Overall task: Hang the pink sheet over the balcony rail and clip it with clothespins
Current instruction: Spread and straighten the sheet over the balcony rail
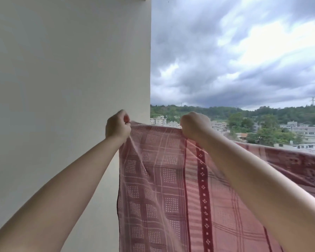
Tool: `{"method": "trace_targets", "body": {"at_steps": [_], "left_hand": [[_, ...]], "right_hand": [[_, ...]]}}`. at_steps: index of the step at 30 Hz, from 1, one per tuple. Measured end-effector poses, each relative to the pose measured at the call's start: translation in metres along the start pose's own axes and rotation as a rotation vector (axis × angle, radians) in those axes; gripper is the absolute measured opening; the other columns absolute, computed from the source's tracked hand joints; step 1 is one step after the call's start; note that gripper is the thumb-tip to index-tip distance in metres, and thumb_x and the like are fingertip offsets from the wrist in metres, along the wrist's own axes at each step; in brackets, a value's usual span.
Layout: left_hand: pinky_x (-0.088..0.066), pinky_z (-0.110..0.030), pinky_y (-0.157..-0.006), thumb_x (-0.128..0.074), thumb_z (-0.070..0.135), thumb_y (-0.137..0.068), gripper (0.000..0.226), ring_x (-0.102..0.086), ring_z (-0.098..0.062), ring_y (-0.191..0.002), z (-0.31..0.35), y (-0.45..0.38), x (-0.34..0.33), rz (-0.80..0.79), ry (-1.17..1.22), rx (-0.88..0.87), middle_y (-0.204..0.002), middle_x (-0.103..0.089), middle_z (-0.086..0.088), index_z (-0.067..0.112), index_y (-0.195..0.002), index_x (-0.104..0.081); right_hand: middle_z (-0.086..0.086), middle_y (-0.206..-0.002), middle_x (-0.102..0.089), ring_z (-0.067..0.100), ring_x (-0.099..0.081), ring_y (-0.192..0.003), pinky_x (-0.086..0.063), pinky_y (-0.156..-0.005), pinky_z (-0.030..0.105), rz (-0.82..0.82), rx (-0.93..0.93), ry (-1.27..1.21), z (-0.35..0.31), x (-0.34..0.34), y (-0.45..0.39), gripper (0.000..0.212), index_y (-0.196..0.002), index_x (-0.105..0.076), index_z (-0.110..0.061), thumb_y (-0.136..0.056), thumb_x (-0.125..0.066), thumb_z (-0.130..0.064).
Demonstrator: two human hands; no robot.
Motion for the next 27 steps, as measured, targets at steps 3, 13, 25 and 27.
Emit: {"method": "trace_targets", "body": {"at_steps": [3, 13, 25, 27], "left_hand": [[-0.046, -0.029, -0.079, -0.059, 0.004, -0.077, 0.016, -0.061, -0.029, -0.097, 0.0, 0.016, -0.051, -0.404, -0.308, -0.071, -0.103, -0.067, -0.014, 0.006, -0.091, -0.066], [-0.035, -0.015, -0.038, -0.054, 0.007, -0.087, 0.018, -0.047, -0.025, -0.058, -0.052, 0.069, -0.052, -0.762, -0.046, 0.303, -0.066, -0.054, -0.016, -0.002, -0.074, -0.062], [-0.046, -0.036, -0.085, -0.055, 0.007, -0.08, 0.023, -0.067, -0.035, -0.09, 0.032, 0.136, 0.005, -0.238, 0.088, -0.706, -0.095, -0.071, -0.022, -0.004, -0.095, -0.069], [-0.048, -0.038, -0.081, -0.054, 0.004, -0.08, 0.019, -0.067, -0.036, -0.085, 0.03, 0.134, 0.002, -0.202, 0.085, -0.712, -0.089, -0.072, -0.023, -0.005, -0.088, -0.069]], "right_hand": [[0.001, -0.066, -0.045, 0.014, -0.05, -0.07, -0.047, -0.073, 0.023, -0.375, 0.017, 0.091, 0.004, -0.043, 0.009, 0.016, -0.1, -0.057, -0.001, -0.087, -0.051, -0.008], [-0.005, -0.094, -0.062, 0.012, -0.059, -0.085, -0.046, -0.074, 0.017, -0.504, 0.283, -0.187, -0.016, 0.003, 0.092, 0.034, -0.108, -0.062, -0.012, -0.087, -0.049, -0.036], [0.001, -0.083, -0.058, 0.013, -0.051, -0.076, -0.047, -0.08, 0.027, 0.055, 0.182, -0.232, -0.001, 0.018, 0.131, 0.019, -0.085, -0.066, -0.002, -0.083, -0.061, -0.02], [0.004, -0.084, -0.062, 0.014, -0.052, -0.075, -0.044, -0.077, 0.026, 0.074, 0.174, -0.223, -0.002, 0.018, 0.128, 0.018, -0.081, -0.065, 0.0, -0.084, -0.06, -0.018]]}}
Point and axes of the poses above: each hand's wrist, its own y-axis away from the middle knuckle, its own x-axis out of the back of the hand, z = x × y, the point moved 7 cm from there along -y, towards the middle knuckle
